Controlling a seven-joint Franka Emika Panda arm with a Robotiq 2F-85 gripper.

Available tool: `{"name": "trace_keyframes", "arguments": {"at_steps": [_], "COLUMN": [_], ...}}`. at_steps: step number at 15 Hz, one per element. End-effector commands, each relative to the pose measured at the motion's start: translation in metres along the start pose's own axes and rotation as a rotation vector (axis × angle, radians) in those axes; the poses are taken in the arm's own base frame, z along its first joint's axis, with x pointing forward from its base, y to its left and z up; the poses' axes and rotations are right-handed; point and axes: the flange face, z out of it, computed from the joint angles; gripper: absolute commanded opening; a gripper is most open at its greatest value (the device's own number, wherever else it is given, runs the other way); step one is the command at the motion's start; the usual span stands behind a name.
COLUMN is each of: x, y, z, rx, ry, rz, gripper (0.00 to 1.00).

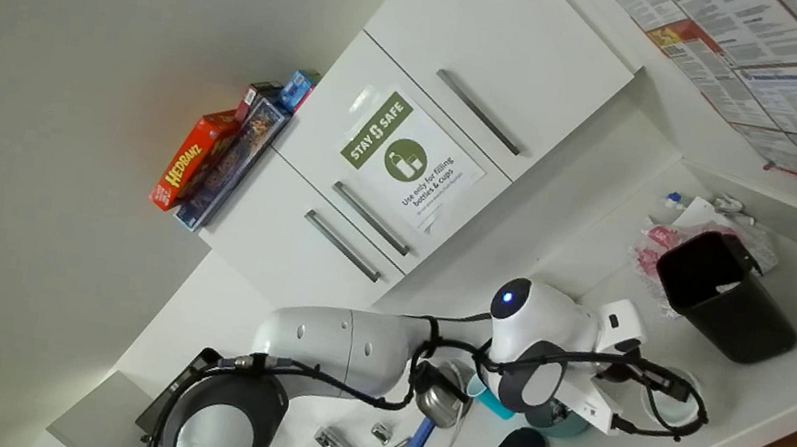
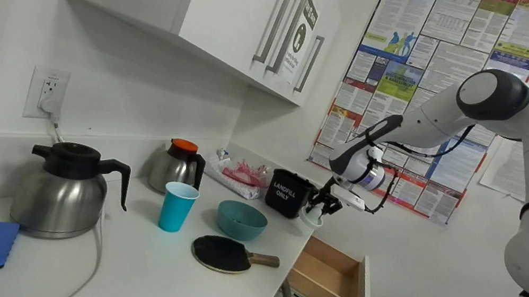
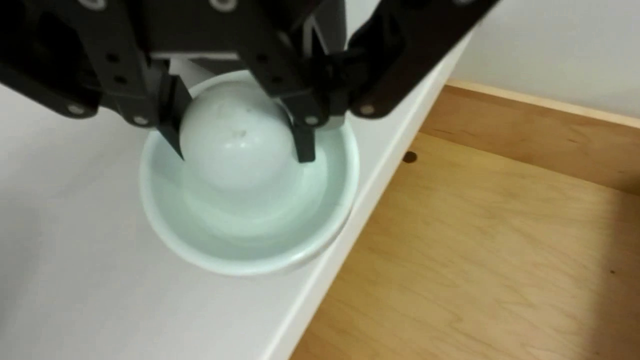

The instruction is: Take the object out of the drawer then close the drawer

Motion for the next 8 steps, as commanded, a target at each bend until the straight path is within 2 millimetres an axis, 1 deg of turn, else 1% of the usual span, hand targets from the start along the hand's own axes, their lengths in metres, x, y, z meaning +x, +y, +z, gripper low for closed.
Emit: {"name": "trace_keyframes", "arguments": {"at_steps": [1, 4, 8], "x": [0.000, -0.008, -0.022], "y": [-0.027, -0.044, -0.055], "z": [-0.003, 0.017, 0.042], "rx": [0.069, 0.080, 0.075], "ry": [0.004, -0.027, -0.072], "rz": [-0.070, -0.118, -0.157], "gripper": [0.24, 0.24, 0.24]}}
